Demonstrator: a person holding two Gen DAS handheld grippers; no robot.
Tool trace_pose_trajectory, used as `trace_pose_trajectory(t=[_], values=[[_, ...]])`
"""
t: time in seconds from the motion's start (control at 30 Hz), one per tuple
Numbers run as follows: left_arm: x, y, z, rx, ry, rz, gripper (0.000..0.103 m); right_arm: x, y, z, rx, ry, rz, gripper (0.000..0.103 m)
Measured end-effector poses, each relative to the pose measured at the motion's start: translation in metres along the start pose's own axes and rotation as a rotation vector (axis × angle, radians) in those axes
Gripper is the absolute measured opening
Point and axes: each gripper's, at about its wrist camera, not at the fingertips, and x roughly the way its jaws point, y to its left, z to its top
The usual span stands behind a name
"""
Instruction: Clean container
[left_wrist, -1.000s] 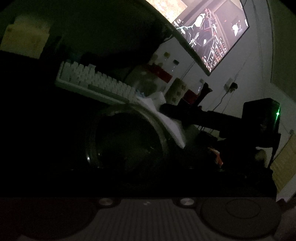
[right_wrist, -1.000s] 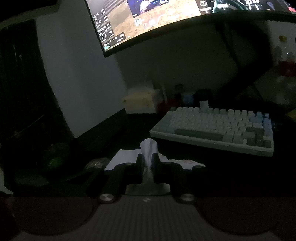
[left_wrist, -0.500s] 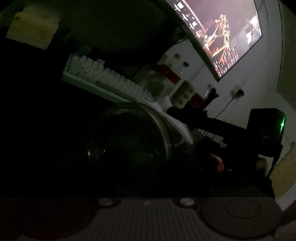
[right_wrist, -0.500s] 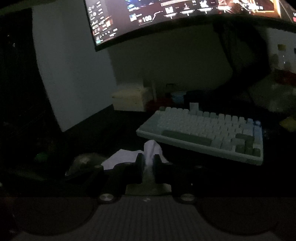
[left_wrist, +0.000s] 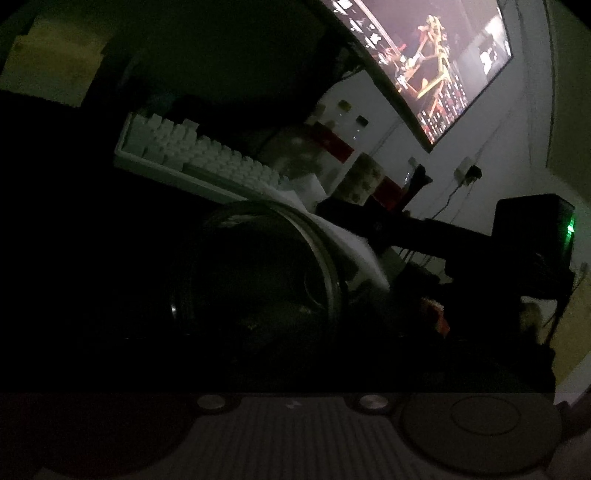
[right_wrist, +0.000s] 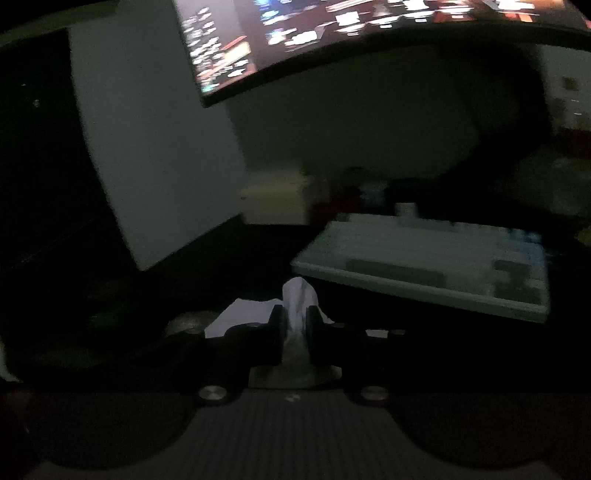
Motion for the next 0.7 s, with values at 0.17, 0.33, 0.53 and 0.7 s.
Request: trace_pose_trajectory(t=[0.17, 0.33, 0.53, 0.7], values=[[-0.001, -0.011, -0.007, 0.025, 0.000, 0.002, 0.066, -0.015, -0.012, -0.006, 0.047, 0.000, -0.043, 0.015], [-0.004, -0.026, -0.021, 0.056, -0.009, 0.008, 0.066, -0.032, 0.004, -0.015, 0.029, -0.029, -0.036, 0.015], [-0.014, -0.044, -0.038, 0.097, -0.028, 0.031, 0.066, -0.052, 0.034, -0.031, -0.030, -0.065, 0.009, 0.015], [-0.028, -0.056, -0.053, 0.134, -0.045, 0.055, 0.066, -0.068, 0.037, -0.042, -0.001, -0.070, 0.013, 0.014]])
